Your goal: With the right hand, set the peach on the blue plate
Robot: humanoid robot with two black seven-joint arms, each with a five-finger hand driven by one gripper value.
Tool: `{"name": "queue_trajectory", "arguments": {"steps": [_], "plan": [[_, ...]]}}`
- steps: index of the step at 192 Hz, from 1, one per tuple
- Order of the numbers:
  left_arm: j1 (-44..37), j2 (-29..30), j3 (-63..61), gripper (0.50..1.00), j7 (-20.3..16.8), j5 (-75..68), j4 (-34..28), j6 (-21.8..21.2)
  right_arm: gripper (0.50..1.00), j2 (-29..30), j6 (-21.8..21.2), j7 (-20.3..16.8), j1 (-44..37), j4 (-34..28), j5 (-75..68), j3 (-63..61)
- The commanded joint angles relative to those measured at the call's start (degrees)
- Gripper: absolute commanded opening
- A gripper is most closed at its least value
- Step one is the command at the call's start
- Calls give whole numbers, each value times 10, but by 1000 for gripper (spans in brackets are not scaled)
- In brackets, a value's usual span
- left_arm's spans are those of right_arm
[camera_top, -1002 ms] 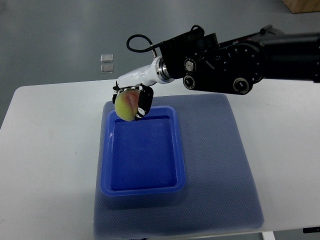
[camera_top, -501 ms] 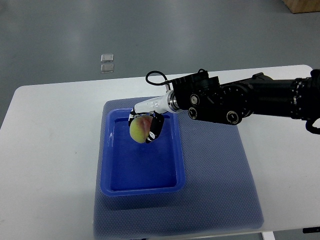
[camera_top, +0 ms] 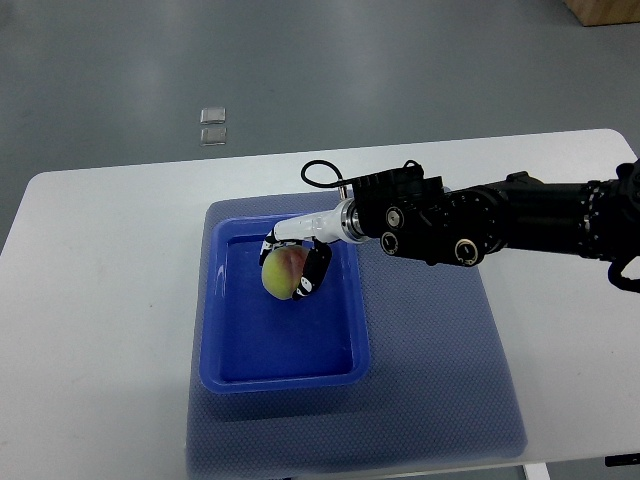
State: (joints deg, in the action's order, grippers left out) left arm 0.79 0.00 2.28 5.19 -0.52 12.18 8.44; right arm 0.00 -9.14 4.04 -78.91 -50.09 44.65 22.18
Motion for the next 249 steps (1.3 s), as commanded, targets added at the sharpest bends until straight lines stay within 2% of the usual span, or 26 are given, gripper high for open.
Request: {"name": "queue_trajectory", "arguments": {"steps": [1,12,57,80,81,90,100,101,113,123,124,136,146,147,149,182,192,193,213,249], "plan": [[0,0,0,1000,0,1,-1,0,889,0,0,0,0,1,-1,-9],[0,0,0,1000,0,1,-1,0,930,0,-4,0,-5,1,-1,-23],[0,0,1,1000,0,1,-1,0,932,0,-6,1,-20,0,-8,-39],[0,0,1,1000,0,1,0,0,932,0,-7,1,-34,0,-11,-81],[0,0,1,1000,0,1,0,0,932,0,-6,1,-34,0,-11,-117],[0,0,1,1000,0,1,0,0,932,0,-6,1,-33,0,-14,-163],[0,0,1,1000,0,1,0,0,932,0,-6,1,-33,0,-14,-163],[0,0,1,1000,0,1,0,0,932,-28,-6,1,-26,0,-21,-209],[0,0,1,1000,0,1,0,0,932,-64,-5,1,-1,0,-41,-266],[0,0,1,1000,0,1,0,0,932,-64,-5,1,-1,0,-41,-266],[0,0,1,1000,0,0,0,0,932,-96,-4,1,42,1,-72,-314],[0,0,1,1000,0,0,0,0,932,-123,2,1,104,3,-122,-389],[0,0,1,1000,0,0,0,0,932,-123,2,1,104,3,-122,-390],[0,0,1,1000,1,0,5,0,932,-129,3,1,157,8,-166,-464],[0,0,1,1000,0,0,6,0,932,-129,3,1,170,10,-177,-482],[0,0,1,1000,0,0,8,0,932,-116,3,6,321,42,-266,-722],[0,0,1,1000,0,0,8,0,932,-116,3,6,321,42,-266,-722],[0,0,1,1000,0,0,8,0,932,-92,3,26,356,53,-284,-778],[0,0,1,1000,0,0,8,0,932,-40,-5,77,406,84,-306,-852],[0,0,0,1000,0,-1,9,0,932,-17,-7,134,437,92,-352,-873]]}}
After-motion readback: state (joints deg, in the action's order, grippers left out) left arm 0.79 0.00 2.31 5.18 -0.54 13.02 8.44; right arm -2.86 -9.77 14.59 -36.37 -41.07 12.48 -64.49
